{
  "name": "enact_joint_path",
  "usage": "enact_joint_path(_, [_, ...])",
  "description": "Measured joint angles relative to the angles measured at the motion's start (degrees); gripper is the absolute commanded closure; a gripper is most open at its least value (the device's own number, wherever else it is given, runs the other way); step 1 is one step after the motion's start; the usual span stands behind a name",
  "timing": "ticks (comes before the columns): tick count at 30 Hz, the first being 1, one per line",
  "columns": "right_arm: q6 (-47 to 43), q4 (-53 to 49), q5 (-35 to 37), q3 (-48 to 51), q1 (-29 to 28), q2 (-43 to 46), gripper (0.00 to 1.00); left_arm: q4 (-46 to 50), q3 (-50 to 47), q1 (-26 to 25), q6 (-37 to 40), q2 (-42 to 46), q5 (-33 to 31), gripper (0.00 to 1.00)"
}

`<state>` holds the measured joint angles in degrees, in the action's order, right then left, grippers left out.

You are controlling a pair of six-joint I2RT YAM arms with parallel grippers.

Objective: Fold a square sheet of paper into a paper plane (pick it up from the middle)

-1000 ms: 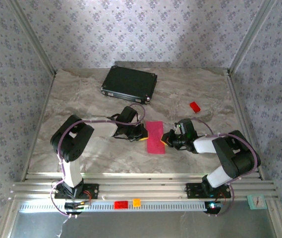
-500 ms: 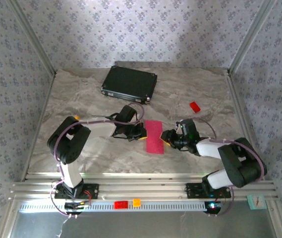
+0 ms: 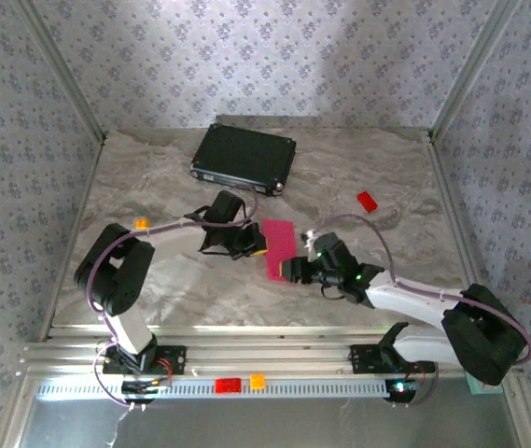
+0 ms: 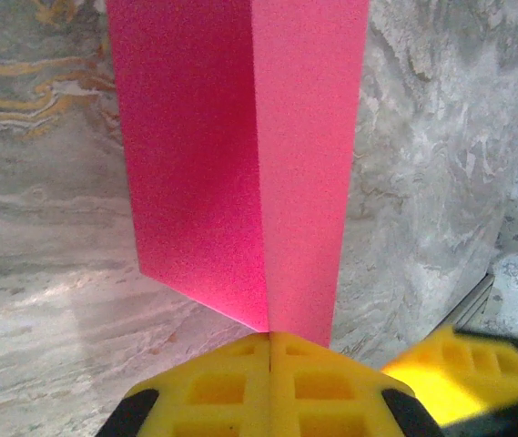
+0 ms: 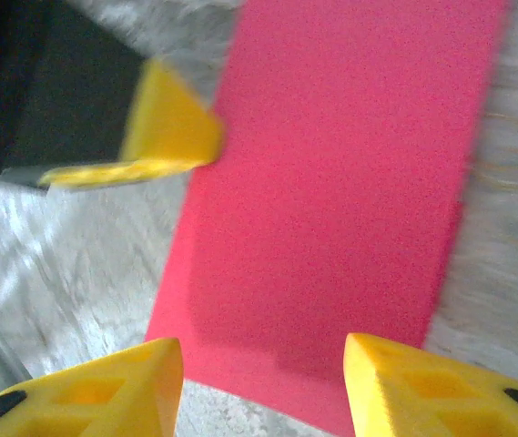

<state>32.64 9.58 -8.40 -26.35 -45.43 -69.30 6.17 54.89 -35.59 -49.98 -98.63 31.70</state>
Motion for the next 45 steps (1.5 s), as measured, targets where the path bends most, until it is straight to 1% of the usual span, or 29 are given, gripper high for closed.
enact_joint_path(3, [-9.9,-0.3,6.9,-1.9,-8.2,-1.2,0.46,0.3,-0.1,0.3,0.0,0.0,0.1,0.97])
enact_joint_path(6, [-19.4,0.0,14.5,-4.1,-15.6,-5.3,0.44,0.3,-0.1,0.4,0.1,0.0,0.2,0.97])
enact_joint_path(9, [-26.4,0.0,22.0,-5.8,-20.3,-10.2,0.41,0.4,-0.1,0.5,0.5,0.0,0.4,0.97])
enact_joint_path(14, [-33.7,0.0,32.9,-7.0,-24.4,-15.4,0.4,0.5,-0.1,0.5,0.6,0.0,0.5,0.97])
enact_joint_path(16, [-35.3,0.0,36.8,-7.3,-25.2,-16.5,0.42,0.5,-0.1,0.5,0.6,0.0,0.7,0.97])
enact_joint_path(19, [-36.7,-0.1,40.5,-7.3,-25.6,-16.9,0.46,0.5,-0.1,0.5,0.6,0.0,0.7,0.97])
enact_joint_path(24, [-37.6,0.0,42.7,-7.3,-25.6,-16.9,0.52,0.5,-0.1,0.5,0.6,0.0,0.7,0.97])
enact_joint_path(31, [-37.8,2.1,43.2,-6.8,-25.6,-16.7,0.61,0.5,-0.1,0.5,0.6,0.0,0.7,0.97])
enact_joint_path(36, [-37.6,3.5,43.2,-5.2,-25.6,-15.6,0.69,0.5,-0.1,0.5,0.6,0.0,0.7,0.97])
enact_joint_path(41, [-37.3,4.2,43.4,-4.4,-25.6,-15.1,0.72,0.5,-0.1,0.5,0.6,0.0,0.7,0.97])
enact_joint_path(45, [-36.9,4.9,43.6,-4.0,-25.6,-14.7,0.72,0.5,-0.1,0.5,0.6,0.0,0.7,0.97])
